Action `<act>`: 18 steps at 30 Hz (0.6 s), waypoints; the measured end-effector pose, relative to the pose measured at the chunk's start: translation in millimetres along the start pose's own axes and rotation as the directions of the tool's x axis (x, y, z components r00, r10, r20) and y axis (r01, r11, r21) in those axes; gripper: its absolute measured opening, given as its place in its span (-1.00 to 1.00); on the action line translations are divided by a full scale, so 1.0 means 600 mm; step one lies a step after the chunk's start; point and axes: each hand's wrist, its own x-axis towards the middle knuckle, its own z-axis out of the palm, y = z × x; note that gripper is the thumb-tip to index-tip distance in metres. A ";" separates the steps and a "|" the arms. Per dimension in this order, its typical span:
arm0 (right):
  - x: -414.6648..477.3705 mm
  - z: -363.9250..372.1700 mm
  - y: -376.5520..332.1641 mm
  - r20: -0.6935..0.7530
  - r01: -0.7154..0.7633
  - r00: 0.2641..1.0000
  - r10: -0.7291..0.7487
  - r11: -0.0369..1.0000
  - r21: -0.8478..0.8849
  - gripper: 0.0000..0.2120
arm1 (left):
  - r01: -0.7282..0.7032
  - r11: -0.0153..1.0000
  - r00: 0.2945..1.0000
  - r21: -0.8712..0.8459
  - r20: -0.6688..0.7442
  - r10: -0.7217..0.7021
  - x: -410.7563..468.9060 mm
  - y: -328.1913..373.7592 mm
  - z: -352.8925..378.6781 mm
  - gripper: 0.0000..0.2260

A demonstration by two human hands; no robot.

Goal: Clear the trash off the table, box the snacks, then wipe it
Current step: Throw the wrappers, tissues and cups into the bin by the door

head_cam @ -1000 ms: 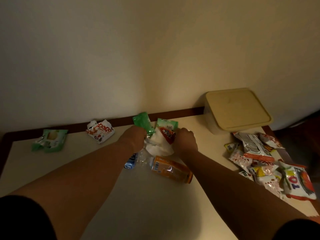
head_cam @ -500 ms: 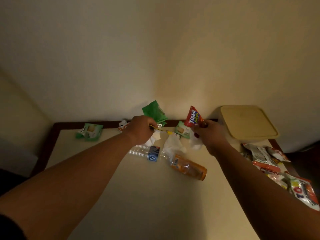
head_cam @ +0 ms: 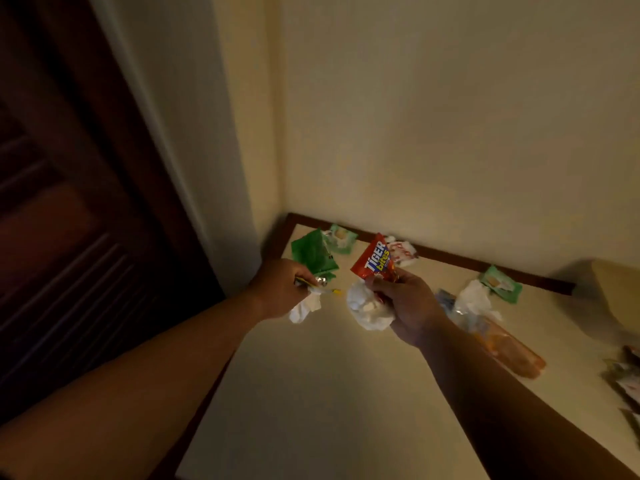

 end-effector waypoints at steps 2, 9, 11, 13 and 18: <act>-0.016 0.086 0.050 0.078 -0.051 0.996 0.052 0.999 -0.013 -0.82 | 0.069 0.998 0.998 0.002 0.003 -0.069 -0.074 -0.072 -0.036 -0.86; -0.079 0.369 0.270 0.278 -0.260 0.907 0.316 0.940 -0.219 -0.58 | 0.365 0.931 0.931 0.018 0.021 -0.366 -0.352 -0.313 -0.124 -0.85; -0.109 0.439 0.332 0.277 -0.300 0.886 0.372 0.915 -0.269 -0.64 | 0.476 0.879 0.879 -0.003 0.034 -0.476 -0.431 -0.376 -0.131 -0.85; -0.139 0.494 0.388 0.265 -0.344 0.864 0.429 0.885 -0.314 -0.77 | 0.558 0.830 0.830 -0.015 0.040 -0.557 -0.497 -0.430 -0.126 -0.81; -0.187 0.572 0.516 0.210 -0.409 0.812 0.545 0.787 -0.461 -0.68 | 0.706 0.708 0.704 -0.034 0.143 -0.695 -0.617 -0.528 -0.080 -0.87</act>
